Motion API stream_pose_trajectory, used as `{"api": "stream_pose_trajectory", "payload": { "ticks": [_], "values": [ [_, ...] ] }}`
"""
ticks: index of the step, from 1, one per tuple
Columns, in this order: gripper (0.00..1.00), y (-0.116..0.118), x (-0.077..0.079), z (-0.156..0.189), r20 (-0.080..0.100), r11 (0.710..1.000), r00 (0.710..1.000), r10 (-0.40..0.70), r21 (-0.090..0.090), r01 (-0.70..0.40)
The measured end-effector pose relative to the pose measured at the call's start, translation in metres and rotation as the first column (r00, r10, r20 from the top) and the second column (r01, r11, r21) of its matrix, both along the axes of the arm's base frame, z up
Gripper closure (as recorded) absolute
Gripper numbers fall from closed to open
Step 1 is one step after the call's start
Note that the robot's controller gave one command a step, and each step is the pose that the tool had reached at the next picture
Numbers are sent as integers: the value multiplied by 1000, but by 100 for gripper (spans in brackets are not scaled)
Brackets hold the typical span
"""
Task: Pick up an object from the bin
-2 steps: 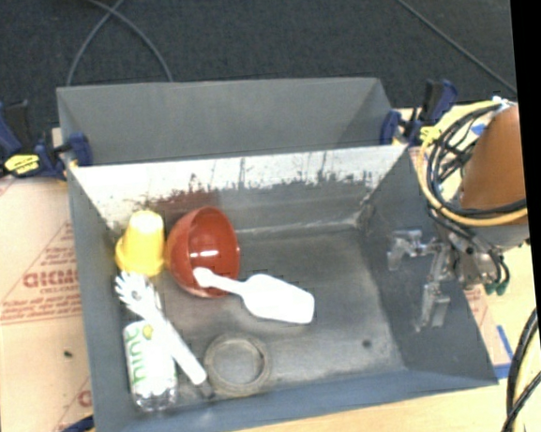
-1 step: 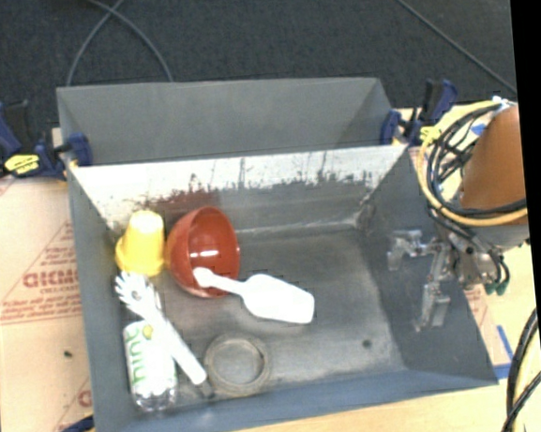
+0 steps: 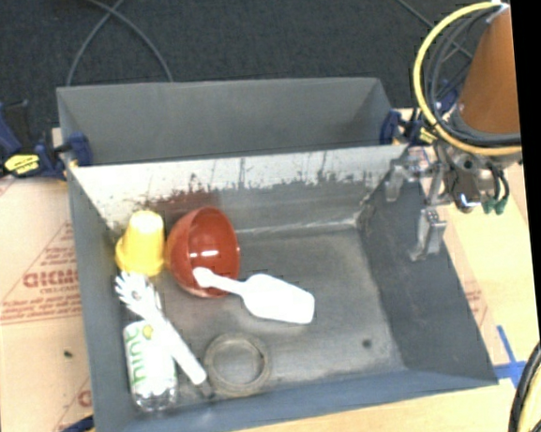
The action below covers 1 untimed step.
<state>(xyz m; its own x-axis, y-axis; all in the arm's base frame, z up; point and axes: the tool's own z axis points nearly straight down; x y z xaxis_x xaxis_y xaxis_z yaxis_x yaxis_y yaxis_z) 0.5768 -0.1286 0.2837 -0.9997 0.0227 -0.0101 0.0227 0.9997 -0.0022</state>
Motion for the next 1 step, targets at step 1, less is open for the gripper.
{"api": "stream_pose_trajectory", "payload": {
  "ticks": [1],
  "values": [
    [0, -21, -73, -23, -18, 1000, 1000, 14, 2, -14]
  ]
}}
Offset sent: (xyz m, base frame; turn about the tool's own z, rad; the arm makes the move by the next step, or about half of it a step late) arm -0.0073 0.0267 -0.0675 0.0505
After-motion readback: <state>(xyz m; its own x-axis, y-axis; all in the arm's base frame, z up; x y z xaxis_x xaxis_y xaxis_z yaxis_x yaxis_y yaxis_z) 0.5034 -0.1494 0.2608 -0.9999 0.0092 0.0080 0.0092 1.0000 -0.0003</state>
